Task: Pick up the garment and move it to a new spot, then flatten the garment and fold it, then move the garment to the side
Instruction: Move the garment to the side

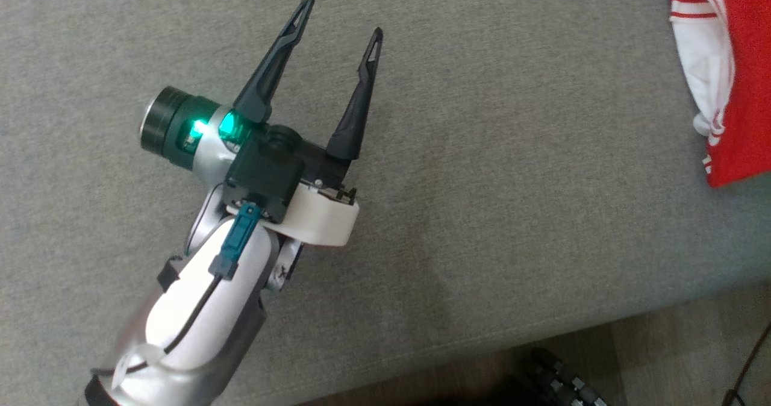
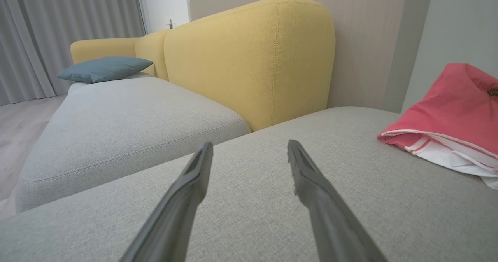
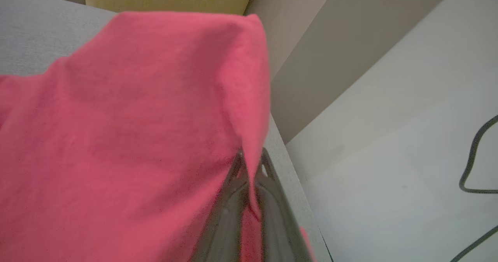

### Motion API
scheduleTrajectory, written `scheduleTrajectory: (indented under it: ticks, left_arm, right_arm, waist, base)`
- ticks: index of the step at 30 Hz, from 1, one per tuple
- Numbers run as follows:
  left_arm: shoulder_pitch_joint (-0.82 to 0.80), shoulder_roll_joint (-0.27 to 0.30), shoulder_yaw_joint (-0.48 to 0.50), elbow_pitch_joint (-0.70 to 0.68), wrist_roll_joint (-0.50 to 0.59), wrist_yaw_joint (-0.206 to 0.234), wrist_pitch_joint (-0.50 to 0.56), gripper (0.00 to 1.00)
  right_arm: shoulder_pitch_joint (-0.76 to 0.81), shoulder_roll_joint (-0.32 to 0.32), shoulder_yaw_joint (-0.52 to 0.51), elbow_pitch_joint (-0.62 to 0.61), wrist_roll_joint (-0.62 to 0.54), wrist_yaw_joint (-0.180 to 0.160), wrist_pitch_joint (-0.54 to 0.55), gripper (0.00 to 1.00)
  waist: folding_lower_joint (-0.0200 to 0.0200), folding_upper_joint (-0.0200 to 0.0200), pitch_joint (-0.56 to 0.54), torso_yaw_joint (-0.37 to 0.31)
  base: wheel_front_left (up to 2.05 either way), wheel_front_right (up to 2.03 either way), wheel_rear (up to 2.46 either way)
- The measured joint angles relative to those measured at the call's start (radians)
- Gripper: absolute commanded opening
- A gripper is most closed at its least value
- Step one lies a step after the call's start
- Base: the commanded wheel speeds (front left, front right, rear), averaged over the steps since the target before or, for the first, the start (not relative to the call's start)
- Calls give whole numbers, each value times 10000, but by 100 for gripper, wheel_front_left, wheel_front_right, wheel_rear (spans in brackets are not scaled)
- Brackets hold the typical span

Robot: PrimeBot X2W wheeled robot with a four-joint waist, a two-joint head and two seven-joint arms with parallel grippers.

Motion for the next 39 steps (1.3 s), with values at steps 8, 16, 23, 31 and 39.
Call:
scheduleTrajectory:
  ticks: [8,16,23,31,39]
  left_arm:
    - [137,-90,35,82,-35,12,0,100]
    - [1598,-81,479,144,-383,385,0,100]
    - [2839,-46,1122,263,-677,809,0,100]
    - [4040,142,2010,303,-928,1175,0,100]
    - [5290,368,2529,420,-1279,1237,2,100]
  right_arm:
    - [211,976,-966,-190,-646,0,-1005,100]
    - [2739,2951,-88,-2976,-290,0,-1758,100]
    - [4400,4031,1377,-4707,280,0,-1655,100]
    - [5252,4518,1743,-5438,523,0,-1480,100]
    - [6274,4679,1799,-5772,594,0,-1189,100]
  waist:
    - [-1,1,-419,150]
    - [-2,1,-1665,347]
    - [-2,1,-2705,818]
    - [-2,1,-3543,1528]
    - [-2,1,-4485,1958]
  base:
    - [0,0,0]
    - [0,0,0]
    - [0,0,0]
    - [0,0,0]
    - [0,0,0]
